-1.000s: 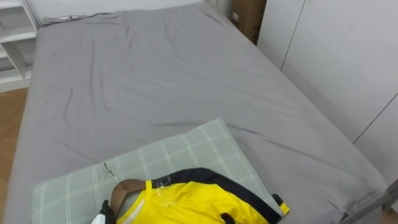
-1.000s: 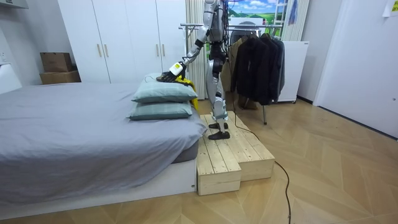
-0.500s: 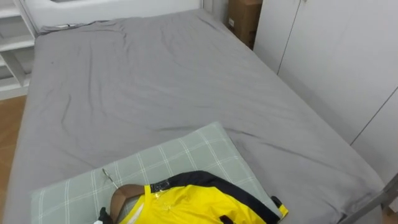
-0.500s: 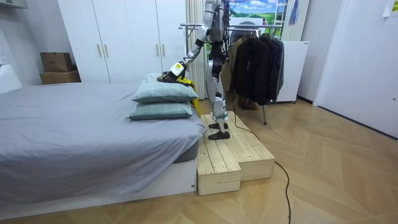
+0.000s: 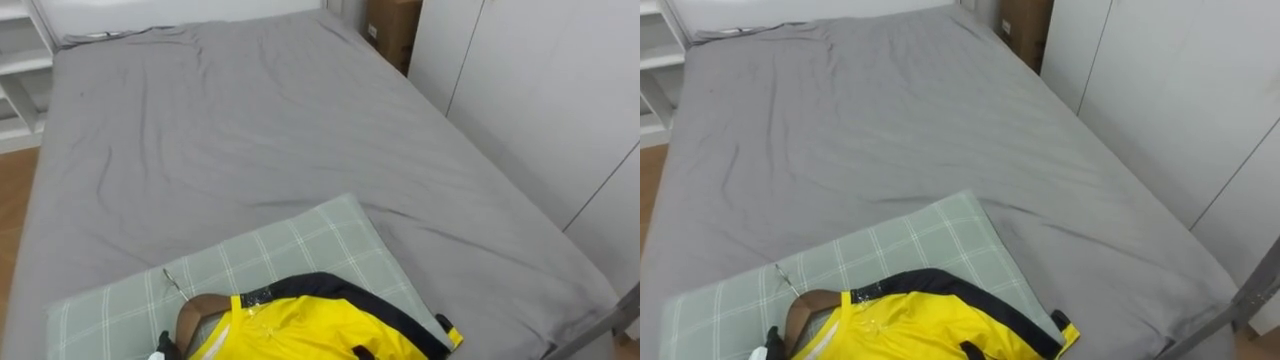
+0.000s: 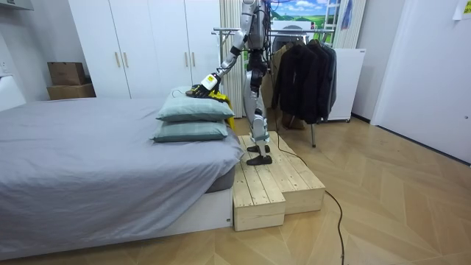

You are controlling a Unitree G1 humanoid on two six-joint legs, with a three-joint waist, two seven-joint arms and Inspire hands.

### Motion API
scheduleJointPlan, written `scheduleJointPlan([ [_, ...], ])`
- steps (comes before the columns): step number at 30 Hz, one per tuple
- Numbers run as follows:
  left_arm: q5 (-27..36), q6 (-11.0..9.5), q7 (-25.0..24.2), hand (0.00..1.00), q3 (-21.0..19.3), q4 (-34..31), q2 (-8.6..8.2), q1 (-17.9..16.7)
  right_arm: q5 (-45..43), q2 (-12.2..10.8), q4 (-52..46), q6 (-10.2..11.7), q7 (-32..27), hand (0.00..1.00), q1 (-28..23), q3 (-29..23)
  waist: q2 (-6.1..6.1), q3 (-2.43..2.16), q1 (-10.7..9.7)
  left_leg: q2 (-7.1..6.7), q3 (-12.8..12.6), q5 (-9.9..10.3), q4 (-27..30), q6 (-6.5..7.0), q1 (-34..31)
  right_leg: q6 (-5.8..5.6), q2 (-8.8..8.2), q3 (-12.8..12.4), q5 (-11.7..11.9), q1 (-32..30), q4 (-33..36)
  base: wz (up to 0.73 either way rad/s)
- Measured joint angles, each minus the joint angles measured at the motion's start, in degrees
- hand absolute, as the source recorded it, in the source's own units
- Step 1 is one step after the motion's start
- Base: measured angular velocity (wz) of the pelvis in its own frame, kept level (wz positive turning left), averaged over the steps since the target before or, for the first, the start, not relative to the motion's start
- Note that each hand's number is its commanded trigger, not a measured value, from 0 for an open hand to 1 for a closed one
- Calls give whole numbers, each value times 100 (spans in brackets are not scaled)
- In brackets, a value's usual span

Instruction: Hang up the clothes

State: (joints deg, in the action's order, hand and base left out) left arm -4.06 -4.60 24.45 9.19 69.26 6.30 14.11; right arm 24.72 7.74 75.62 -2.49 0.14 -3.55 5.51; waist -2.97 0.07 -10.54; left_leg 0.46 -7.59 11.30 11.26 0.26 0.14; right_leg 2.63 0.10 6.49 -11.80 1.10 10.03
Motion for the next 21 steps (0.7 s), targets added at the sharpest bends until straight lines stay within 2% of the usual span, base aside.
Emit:
scheduleJointPlan([
  [3, 0, 52, -2, 0, 1, 0, 0, 11, 2, 3, 1, -6, -2, 0, 6, 2, 13, -2, -1, 3, 2, 0, -2, 0, -11, 2, 0, 2, 3, 10, 16, 0],
  [7, -1, 71, -56, 0, -1, -5, -1, 48, -5, 30, -1, -7, -1, 0, 12, -2, 61, 25, -5, 5, 2, 0, 8, 0, -25, 3, -5, 9, 5, -9, 53, 0],
  [11, 13, 192, -166, 0, -9, 6, 0, 193, -84, 64, -10, -8, 5, 0, 11, -1, 106, 41, -14, 5, 9, -1, 14, 1, -63, 1, -5, 14, 18, -41, 69, 0],
  [16, 14, 218, -265, 0, -9, 9, 0, 232, -79, 84, -13, -7, 2, 0, 11, 0, 145, 18, -14, 7, 10, -5, 32, 9, -147, 0, -5, 13, 28, -125, 86, 0],
  [21, 14, 226, -266, 0, -9, 10, -4, 232, -54, 85, -2, -6, -21, 0, 10, -1, 151, 13, -25, 7, 10, -5, 34, 9, -150, -1, -5, 12, 29, -122, 77, 0],
])
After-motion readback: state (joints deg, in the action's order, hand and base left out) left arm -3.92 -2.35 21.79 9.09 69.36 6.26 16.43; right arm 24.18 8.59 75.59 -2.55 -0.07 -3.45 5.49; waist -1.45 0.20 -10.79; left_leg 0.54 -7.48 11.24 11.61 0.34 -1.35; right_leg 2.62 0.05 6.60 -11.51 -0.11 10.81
